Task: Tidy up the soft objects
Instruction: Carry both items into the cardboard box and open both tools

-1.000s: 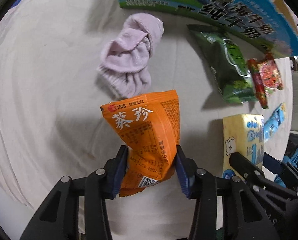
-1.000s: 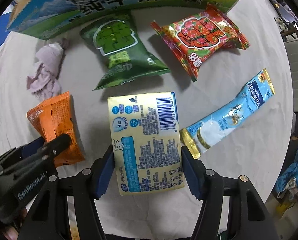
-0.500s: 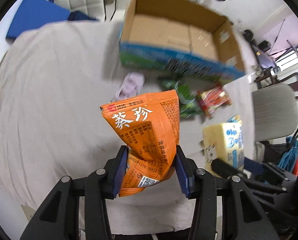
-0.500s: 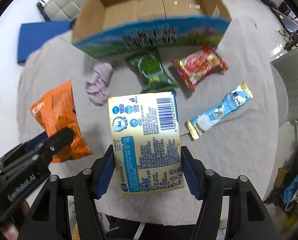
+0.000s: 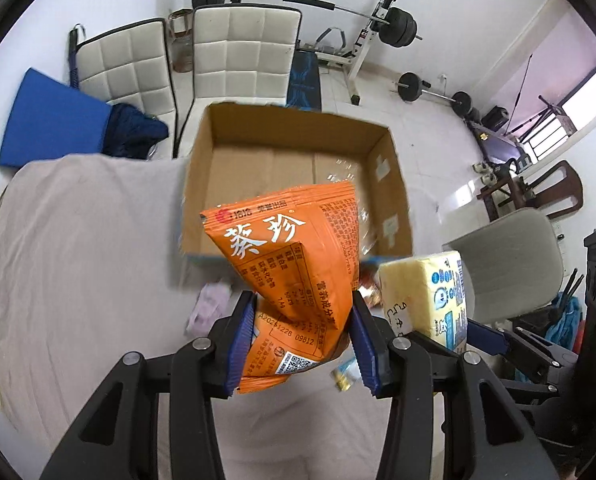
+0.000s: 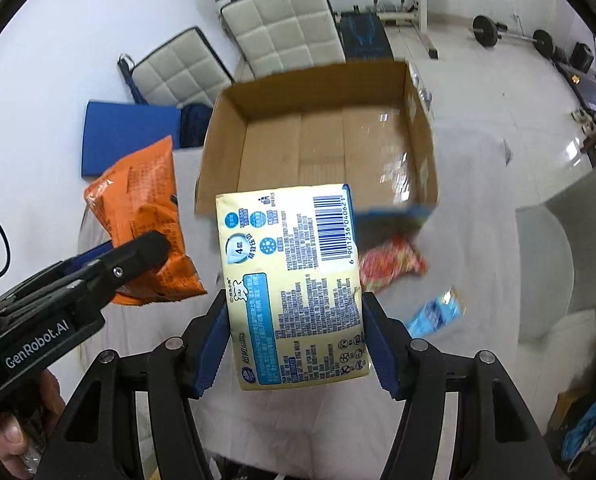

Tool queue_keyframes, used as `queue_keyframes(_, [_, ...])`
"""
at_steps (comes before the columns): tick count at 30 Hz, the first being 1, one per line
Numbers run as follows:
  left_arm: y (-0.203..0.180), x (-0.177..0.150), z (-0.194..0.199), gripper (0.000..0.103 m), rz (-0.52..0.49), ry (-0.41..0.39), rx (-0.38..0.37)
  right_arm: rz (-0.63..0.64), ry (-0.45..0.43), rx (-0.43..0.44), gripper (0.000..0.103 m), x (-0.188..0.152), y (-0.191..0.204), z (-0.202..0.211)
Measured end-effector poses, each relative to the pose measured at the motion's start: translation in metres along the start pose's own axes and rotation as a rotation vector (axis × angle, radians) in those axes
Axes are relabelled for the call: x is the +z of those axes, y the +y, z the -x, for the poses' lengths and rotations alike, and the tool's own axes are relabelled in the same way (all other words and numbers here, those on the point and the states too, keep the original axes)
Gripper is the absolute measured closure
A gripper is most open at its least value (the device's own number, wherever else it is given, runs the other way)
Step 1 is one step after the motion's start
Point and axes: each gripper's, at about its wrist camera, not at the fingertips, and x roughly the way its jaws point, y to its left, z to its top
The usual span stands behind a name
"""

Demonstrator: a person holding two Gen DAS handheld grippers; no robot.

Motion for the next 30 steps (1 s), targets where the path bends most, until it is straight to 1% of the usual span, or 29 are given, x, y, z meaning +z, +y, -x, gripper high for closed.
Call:
queue_keyframes(4, [-0.005,0.043,-0.025,0.060,0.017,0.025,-0.023,-0.009,-0.034,-0.025,0.038,0.044,-0.015,-0.006])
queue_keyframes(7, [0.001,0.078,-0.061,0.060,0.048,0.076,-0.048,-0.017,-0.043,-0.052,0.038,0.077,-0.028,-0.026])
queue_keyframes(9, [0.005,0.095,-0.083,0.060,0.066,0.115,-0.076,-0.021,-0.029,-0.061,0.038,0.101,-0.038,-0.050])
queue_keyframes(11, [0.009,0.115,-0.114,0.060,0.083,0.161,-0.090,-0.023,-0.016,-0.075,0.038,0.124,-0.046,-0.075])
queue_keyframes(13, [0.014,0.135,-0.148,0.060,0.102,0.209,-0.105,-0.017,-0.002,-0.091,0.038,0.140,-0.052,-0.101])
queue_keyframes(16, [0.020,0.153,-0.186,0.060,0.124,0.258,-0.125,-0.013,0.027,-0.109,0.038,0.166,-0.059,-0.142])
queue_keyframes(19, [0.025,0.165,-0.222,0.060,0.142,0.311,-0.162,-0.009,0.054,-0.129,0.038,0.186,-0.065,-0.176])
queue_keyframes(21, [0.025,0.167,-0.238,0.060,0.150,0.350,-0.191,-0.015,0.071,-0.140,0.038,0.196,-0.071,-0.196])
queue_keyframes(23, [0.026,0.170,-0.250,0.060,0.141,0.368,-0.179,-0.018,0.093,-0.145,0.038,0.205,-0.075,-0.215])
queue_keyframes(25, [0.028,0.175,-0.260,0.060,0.136,0.373,-0.160,-0.017,0.102,-0.152,0.038,0.205,-0.077,-0.226])
queue_keyframes(29, [0.029,0.181,-0.271,0.060,0.161,0.388,-0.178,-0.012,0.113,-0.171,0.038,0.215,-0.081,-0.250])
queue_keyframes(30, [0.028,0.183,-0.273,0.060,0.157,0.392,-0.178,-0.008,0.114,-0.170,0.038,0.213,-0.078,-0.252])
